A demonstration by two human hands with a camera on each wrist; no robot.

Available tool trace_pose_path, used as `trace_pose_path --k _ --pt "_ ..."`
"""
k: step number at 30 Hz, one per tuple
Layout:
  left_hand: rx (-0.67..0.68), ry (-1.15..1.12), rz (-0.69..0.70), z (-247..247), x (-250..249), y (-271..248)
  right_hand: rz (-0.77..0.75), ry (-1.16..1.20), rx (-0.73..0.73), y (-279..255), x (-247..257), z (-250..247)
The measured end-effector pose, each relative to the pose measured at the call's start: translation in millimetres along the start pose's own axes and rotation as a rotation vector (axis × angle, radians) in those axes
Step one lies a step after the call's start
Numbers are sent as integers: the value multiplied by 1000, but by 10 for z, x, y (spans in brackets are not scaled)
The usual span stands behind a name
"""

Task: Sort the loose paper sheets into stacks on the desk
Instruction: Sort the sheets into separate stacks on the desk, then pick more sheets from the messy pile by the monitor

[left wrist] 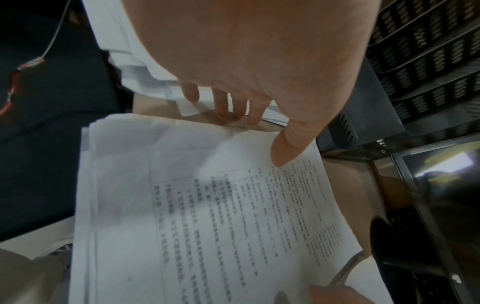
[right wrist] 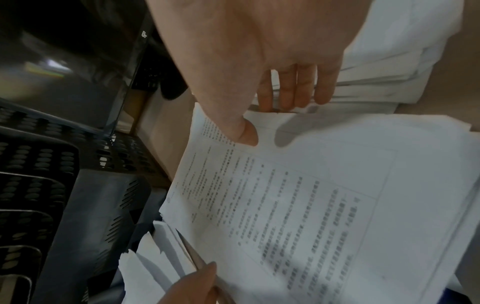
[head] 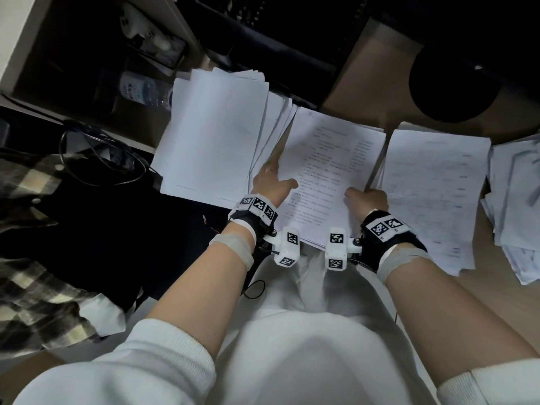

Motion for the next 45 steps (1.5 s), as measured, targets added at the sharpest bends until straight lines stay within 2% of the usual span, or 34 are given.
trace_pose_path --k 6,11,15,22,26,29,31,33,34,37,38,40,45 --pt "99 -57 -12 38 -50 -11 -63 33 57 -161 210 41" --pt "-5 -8 10 14 -177 -14 -127 -44 114 -293 256 -171" --pt "-64 -18 107 161 -637 -133 -207 -123 151 -399 310 -492" --pt "20 -218 177 932 -1282 -377 -307 -105 162 -483 153 -1367" --pt "87 -250 182 1650 -1551 -587 -302 -53 142 -242 -224 -2034" --pt "112 -216 134 2194 -1617 -711 -261 -2 202 -14 -535 -2383" --pt "97 -129 114 2439 -1546 -753 -335 48 264 235 -714 -2394" --pt "43 -44 70 2572 -1404 -756 -338 31 267 726 -1047 -2246" --pt "15 -31 31 2609 -1314 -757 -303 21 298 733 -1117 -2172" --pt "-48 -43 -19 2681 -1194 -781 -100 50 445 312 -1108 -2089" --pt "-48 -42 -27 2711 -1206 -760 -90 43 467 245 -1083 -2103" --pt "-13 -20 -35 2815 -1277 -686 -102 4 431 283 -1077 -2223" --pt "126 43 61 3302 -1814 -482 -113 -6 274 400 -1002 -3032"
Point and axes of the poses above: each hand's wrist, its own y-axis towards the middle knuckle, its own z-axis out of the palm, x = y × z, the point moved 5 cm from there along y, towards the middle knuckle, and after that the axes turned 5 degrees about x, right-handed, at the moved point
